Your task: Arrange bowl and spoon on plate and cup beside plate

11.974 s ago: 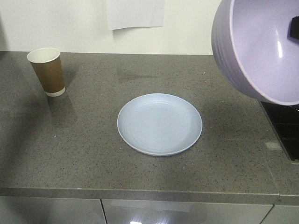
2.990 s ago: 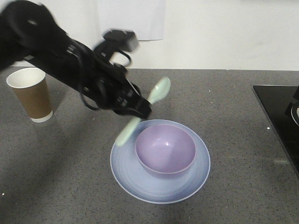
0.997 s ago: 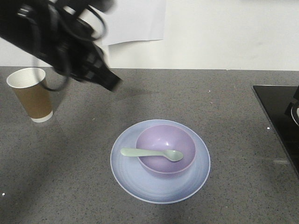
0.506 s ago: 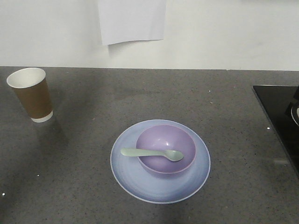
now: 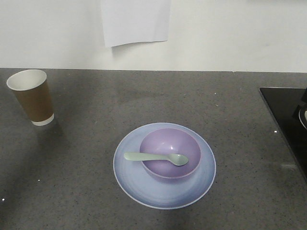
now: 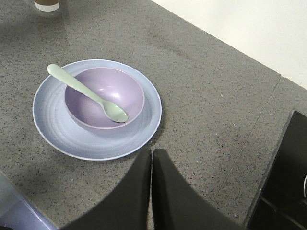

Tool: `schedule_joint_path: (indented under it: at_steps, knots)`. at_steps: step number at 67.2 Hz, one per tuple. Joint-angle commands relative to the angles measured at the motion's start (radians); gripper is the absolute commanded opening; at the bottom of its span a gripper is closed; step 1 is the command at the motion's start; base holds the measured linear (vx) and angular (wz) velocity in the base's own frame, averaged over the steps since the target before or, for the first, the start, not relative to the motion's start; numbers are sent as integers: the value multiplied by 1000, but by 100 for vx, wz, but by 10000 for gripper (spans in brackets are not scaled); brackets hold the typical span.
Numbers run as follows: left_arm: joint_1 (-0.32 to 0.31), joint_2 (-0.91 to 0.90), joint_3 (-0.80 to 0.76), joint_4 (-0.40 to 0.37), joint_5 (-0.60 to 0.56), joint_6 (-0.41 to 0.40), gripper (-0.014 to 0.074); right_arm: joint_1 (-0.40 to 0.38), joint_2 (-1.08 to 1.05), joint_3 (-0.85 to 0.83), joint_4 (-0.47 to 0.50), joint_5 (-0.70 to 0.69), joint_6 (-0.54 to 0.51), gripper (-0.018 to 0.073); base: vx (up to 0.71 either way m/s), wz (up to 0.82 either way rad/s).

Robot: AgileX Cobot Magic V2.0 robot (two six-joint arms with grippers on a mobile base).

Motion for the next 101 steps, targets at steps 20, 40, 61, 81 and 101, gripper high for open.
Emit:
schedule_joint_path:
  at_steps: [20, 40, 61, 81, 101]
  knots:
    - [246, 17, -18, -265, -195, 36, 311, -5, 4, -22, 10, -70, 3, -6, 0, 0]
    - [434, 140, -18, -625, -243, 217, 332, -5, 4, -22, 17, -68, 3, -6, 0, 0]
    - [550, 292, -18, -888, -262, 346, 332, -5, 4, -22, 17, -66, 3, -6, 0, 0]
    - [560, 377, -18, -905, -288, 346, 332, -5, 4, -22, 39, -49, 0, -6, 0, 0]
    - [560, 455, -18, -900, -270, 350, 332, -5, 4, -22, 54, -49, 0, -6, 0, 0]
